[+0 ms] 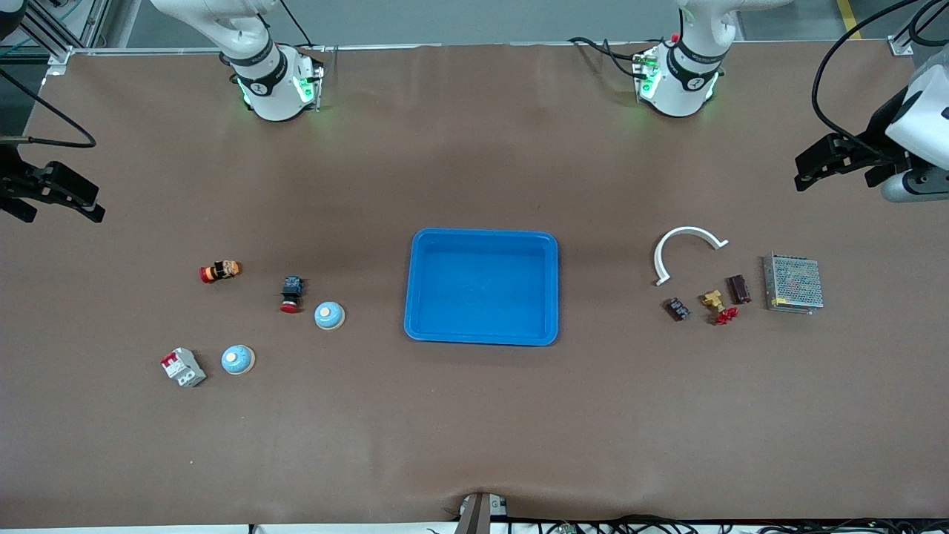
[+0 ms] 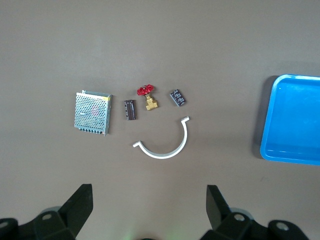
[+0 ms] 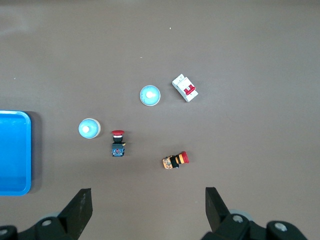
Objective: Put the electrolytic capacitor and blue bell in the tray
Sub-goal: 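Move the right gripper to the bell while the left gripper nears the capacitor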
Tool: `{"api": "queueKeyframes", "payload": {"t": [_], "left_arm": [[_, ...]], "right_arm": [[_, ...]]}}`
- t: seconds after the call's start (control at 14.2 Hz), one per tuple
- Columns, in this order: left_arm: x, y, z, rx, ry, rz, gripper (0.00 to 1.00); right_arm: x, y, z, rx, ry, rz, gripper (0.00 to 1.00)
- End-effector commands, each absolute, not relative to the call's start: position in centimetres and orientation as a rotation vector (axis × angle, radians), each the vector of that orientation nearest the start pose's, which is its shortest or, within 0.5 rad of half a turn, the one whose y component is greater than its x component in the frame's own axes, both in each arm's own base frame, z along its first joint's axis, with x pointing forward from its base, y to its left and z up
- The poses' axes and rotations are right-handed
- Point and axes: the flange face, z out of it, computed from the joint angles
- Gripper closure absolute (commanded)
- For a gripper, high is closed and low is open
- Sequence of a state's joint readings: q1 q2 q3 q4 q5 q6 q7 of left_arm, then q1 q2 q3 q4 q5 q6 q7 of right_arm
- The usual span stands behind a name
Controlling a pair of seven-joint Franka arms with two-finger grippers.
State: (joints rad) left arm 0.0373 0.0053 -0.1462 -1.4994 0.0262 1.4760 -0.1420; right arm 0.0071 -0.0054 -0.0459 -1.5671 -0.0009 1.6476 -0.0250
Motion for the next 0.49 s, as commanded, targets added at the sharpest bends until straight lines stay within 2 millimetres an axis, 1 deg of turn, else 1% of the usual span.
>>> {"api": "queueKeyframes", "payload": {"t": [0.0,0.14,0.21,0.28,0.35,0.42], "left_arm": [[54.5,-5.4,65.2,-3.115,-0.061,0.033,0.0],[54.6,-4.4,65.2,-3.109,-0.088,0.035,0.0],[55.1,-3.5,64.3,-3.096,-0.098,0.059,0.0],[56.0,-2.0,62.3,-3.094,-0.132,0.117,0.0],[56.6,-1.1,60.4,-3.092,-0.152,0.162,0.0],[56.9,-0.8,59.1,-3.09,-0.162,0.163,0.0]], "right_arm": [[56.0,-2.2,64.1,-3.142,0.024,-0.142,0.0],[56.0,-2.2,64.1,-3.142,0.022,-0.142,0.0],[56.0,-2.2,64.1,-3.142,0.024,-0.142,0.0],[56.0,-2.2,64.1,-3.142,0.024,-0.142,0.0],[56.0,-2.2,64.0,-3.143,0.022,-0.14,0.0],[56.1,-2.2,63.9,-3.143,0.022,-0.137,0.0]]}}
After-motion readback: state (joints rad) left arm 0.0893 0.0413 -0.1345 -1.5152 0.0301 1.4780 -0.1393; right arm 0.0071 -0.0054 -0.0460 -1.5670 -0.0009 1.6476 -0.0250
